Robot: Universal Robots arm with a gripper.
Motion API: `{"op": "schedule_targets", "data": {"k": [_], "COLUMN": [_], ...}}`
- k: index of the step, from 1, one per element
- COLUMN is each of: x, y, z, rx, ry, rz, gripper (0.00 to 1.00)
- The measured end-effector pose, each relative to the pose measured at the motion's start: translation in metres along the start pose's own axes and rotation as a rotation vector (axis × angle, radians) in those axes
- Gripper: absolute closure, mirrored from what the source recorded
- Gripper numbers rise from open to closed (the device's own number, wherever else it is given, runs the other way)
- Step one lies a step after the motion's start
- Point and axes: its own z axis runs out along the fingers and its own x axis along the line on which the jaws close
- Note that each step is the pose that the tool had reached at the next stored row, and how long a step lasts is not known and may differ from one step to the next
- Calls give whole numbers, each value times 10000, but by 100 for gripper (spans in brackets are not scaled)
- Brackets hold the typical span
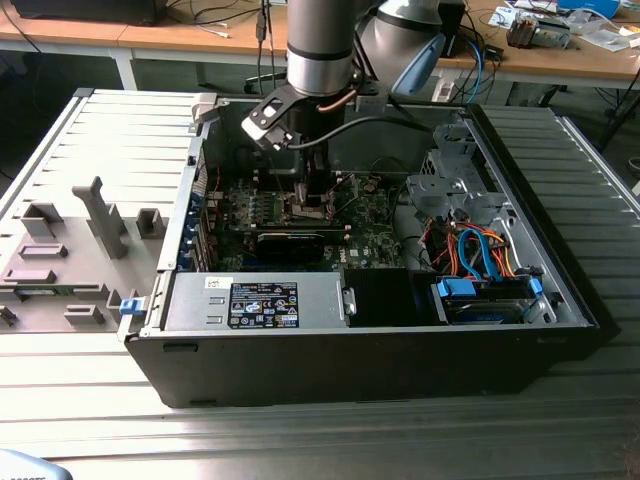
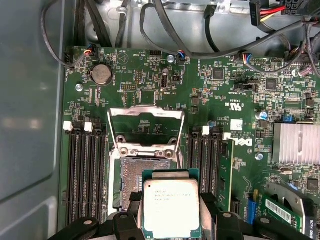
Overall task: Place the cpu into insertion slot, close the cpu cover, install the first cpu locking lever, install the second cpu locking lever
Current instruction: 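Place the cpu into insertion slot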
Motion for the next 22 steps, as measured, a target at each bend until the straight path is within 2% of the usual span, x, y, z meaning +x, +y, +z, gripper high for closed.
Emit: {"op": "schedule_targets", "data": {"k": [22], "x": [3], "y": [-37], "z": [40], "rx": [0], "ry": [0], "rz": [-1], "gripper": [46]}}
